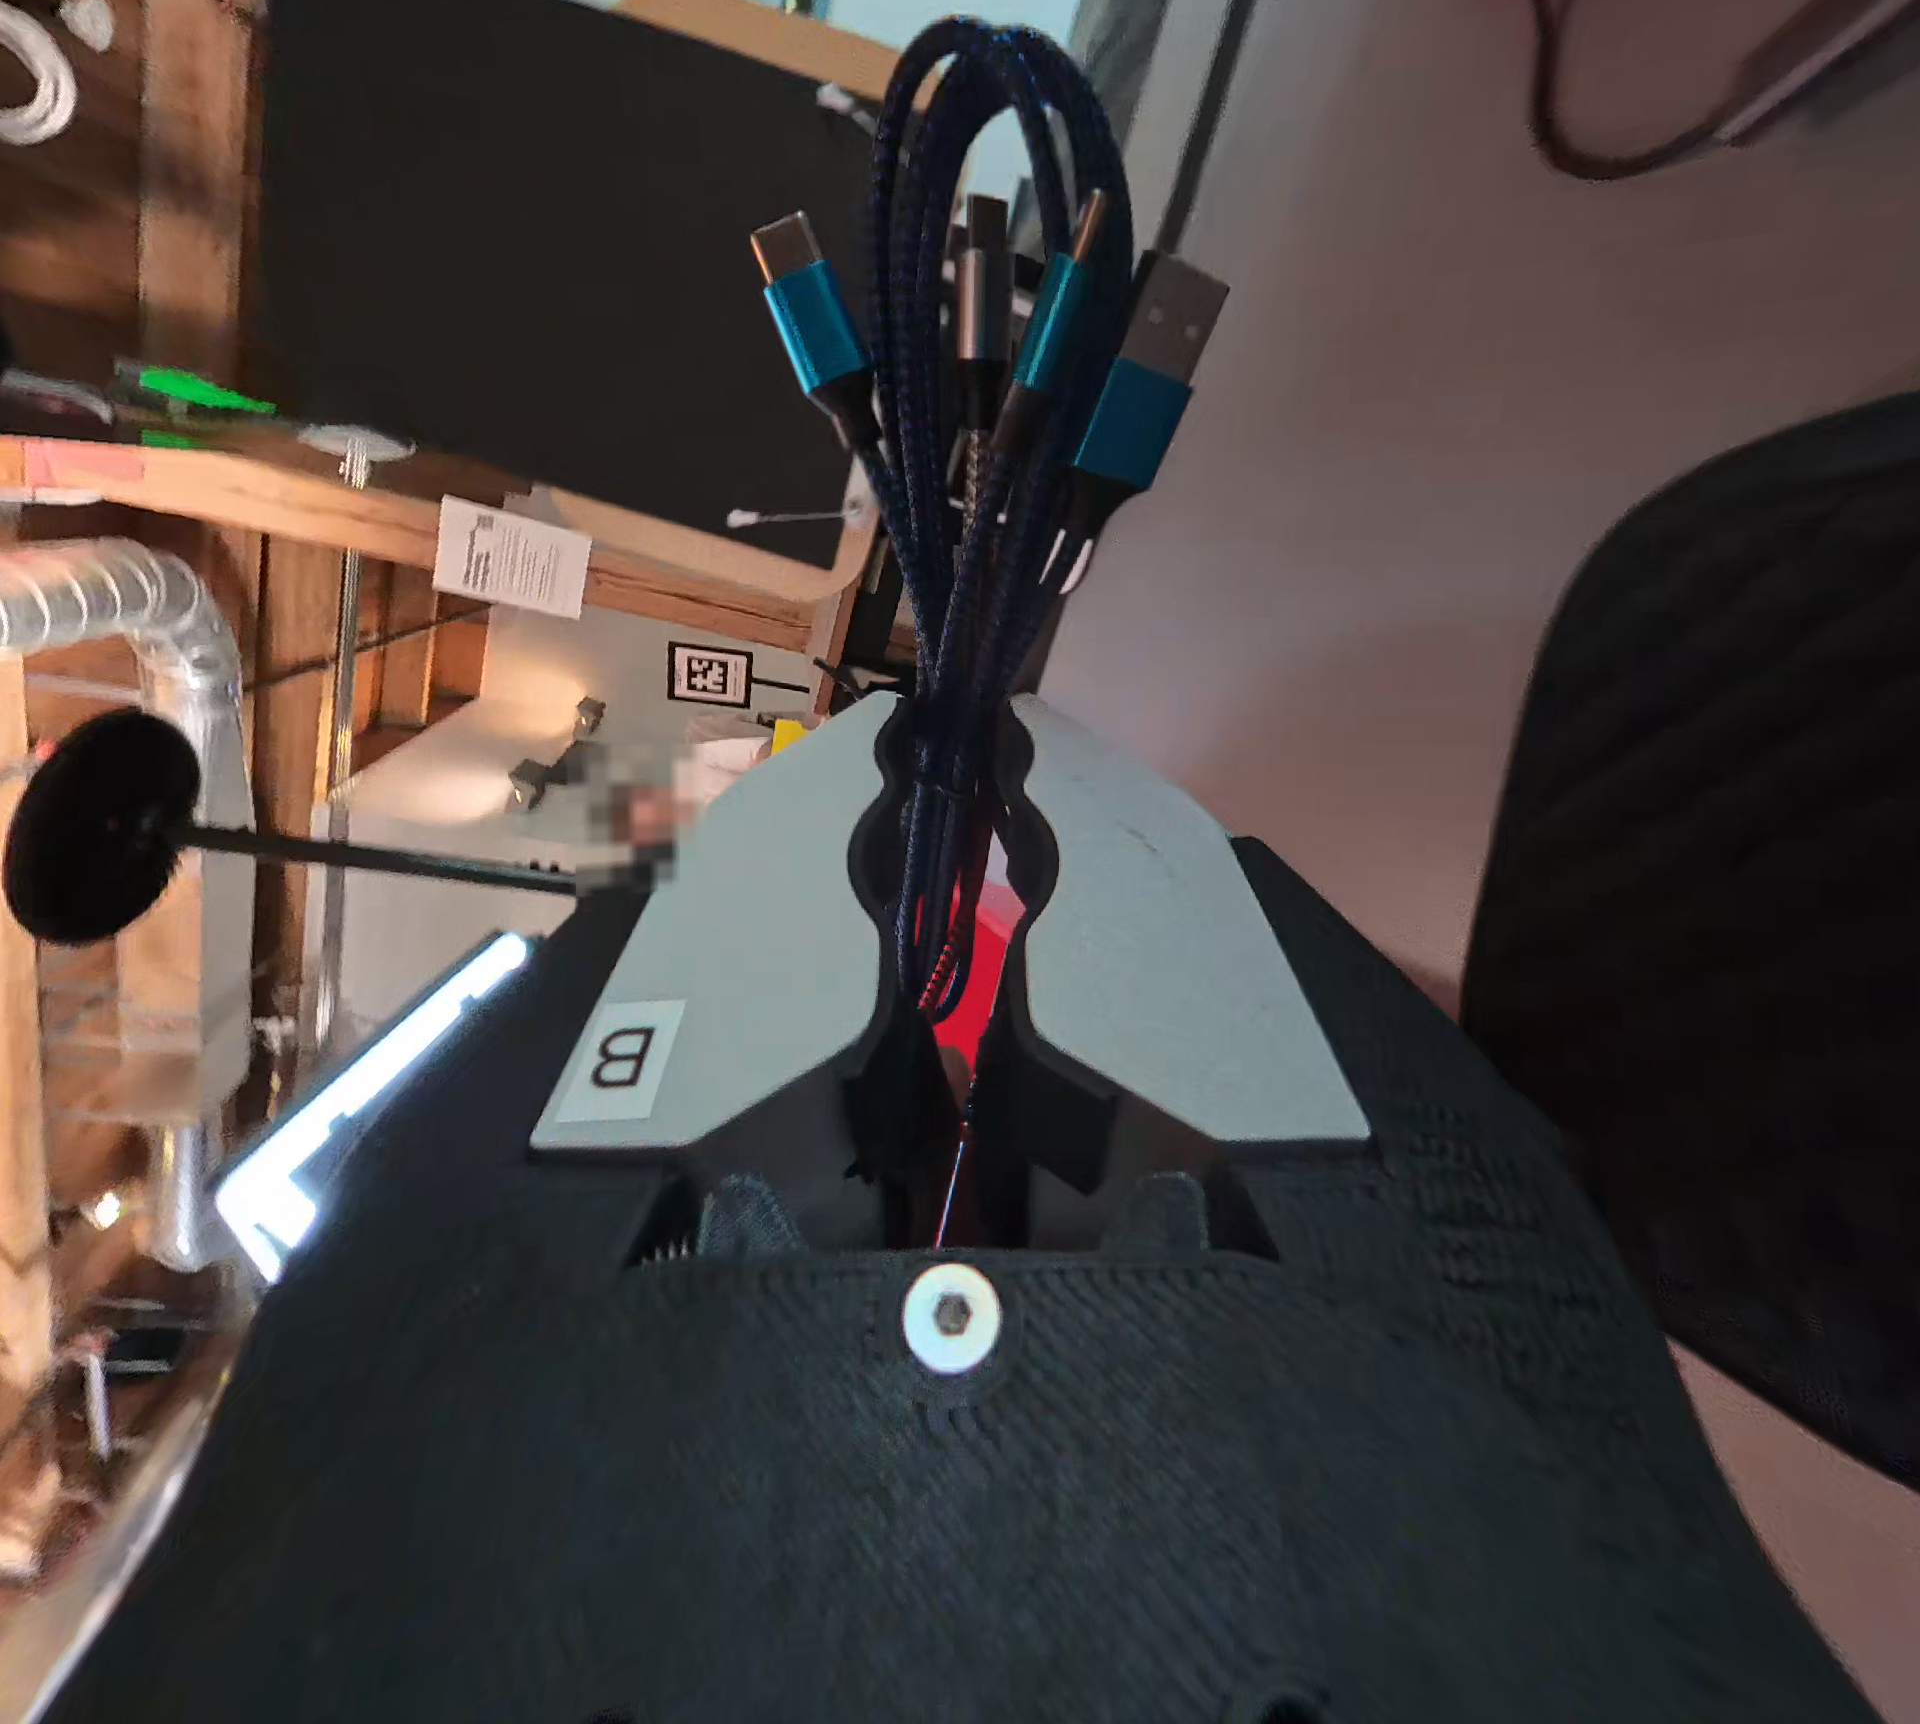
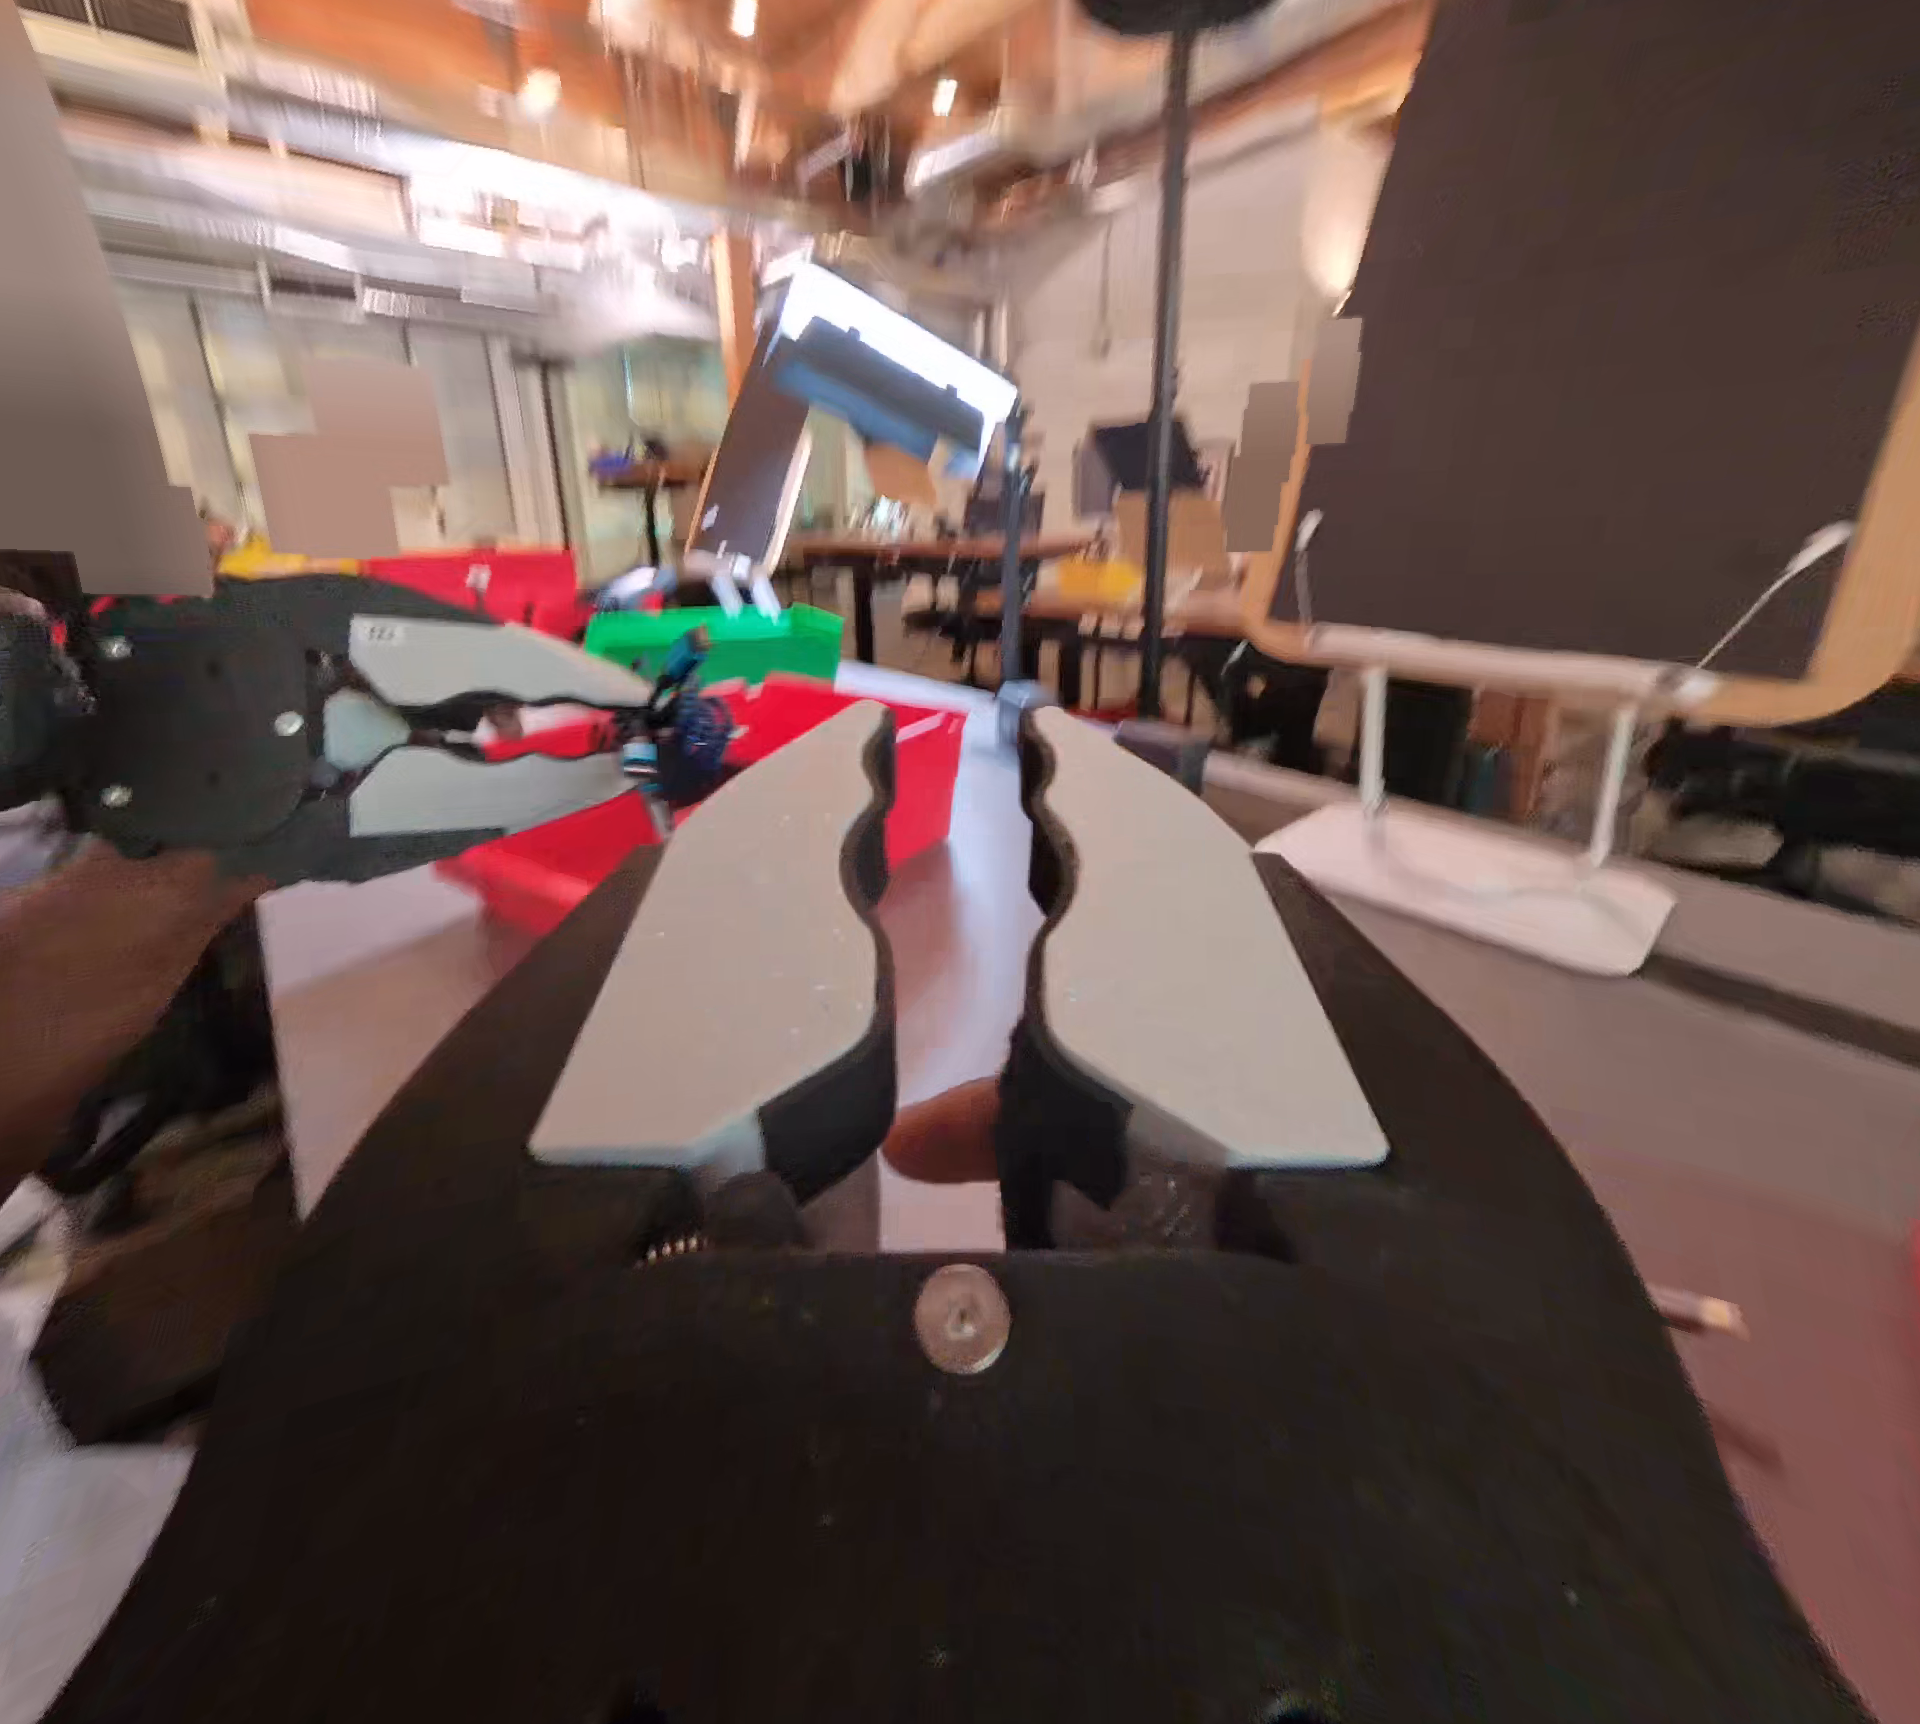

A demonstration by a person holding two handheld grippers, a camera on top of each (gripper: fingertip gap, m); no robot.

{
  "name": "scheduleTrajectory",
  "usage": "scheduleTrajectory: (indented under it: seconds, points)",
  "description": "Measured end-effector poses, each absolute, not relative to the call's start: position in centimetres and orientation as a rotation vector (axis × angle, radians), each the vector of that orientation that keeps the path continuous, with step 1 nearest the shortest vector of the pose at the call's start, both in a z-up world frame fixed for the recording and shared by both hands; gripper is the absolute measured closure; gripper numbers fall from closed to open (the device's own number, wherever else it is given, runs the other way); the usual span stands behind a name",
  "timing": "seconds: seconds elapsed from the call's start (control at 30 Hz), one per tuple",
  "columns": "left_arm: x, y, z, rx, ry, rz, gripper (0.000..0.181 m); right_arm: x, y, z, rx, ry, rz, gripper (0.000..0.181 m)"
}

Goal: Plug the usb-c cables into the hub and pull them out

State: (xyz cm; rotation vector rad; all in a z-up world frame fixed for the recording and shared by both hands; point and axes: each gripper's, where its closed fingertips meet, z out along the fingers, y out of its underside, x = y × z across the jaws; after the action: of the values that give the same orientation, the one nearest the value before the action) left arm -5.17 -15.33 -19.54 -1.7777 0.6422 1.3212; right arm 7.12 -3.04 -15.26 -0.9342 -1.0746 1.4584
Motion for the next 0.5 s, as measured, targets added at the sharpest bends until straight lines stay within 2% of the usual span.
scheduleTrajectory:
  seconds: [0.03,0.2,0.37,0.5]
  points:
    - [-4.5,-14.6,-20.4,-1.792,0.702,1.324,0.169,6.6,-3.9,-16.1,-0.953,-1.155,1.461,0.162]
    - [-2.0,-12.5,-23.8,-1.83,0.901,1.241,0.168,5.0,-7.4,-19.6,-1.051,-1.413,1.618,0.155]
    - [-0.6,-11.9,-26.0,-1.85,0.993,1.151,0.168,4.0,-9.0,-22.4,-1.113,-1.548,1.668,0.159]
    - [-0.6,-11.9,-26.8,-1.861,1.033,1.13,0.168,3.6,-9.7,-23.3,-1.021,-1.591,1.571,0.175]
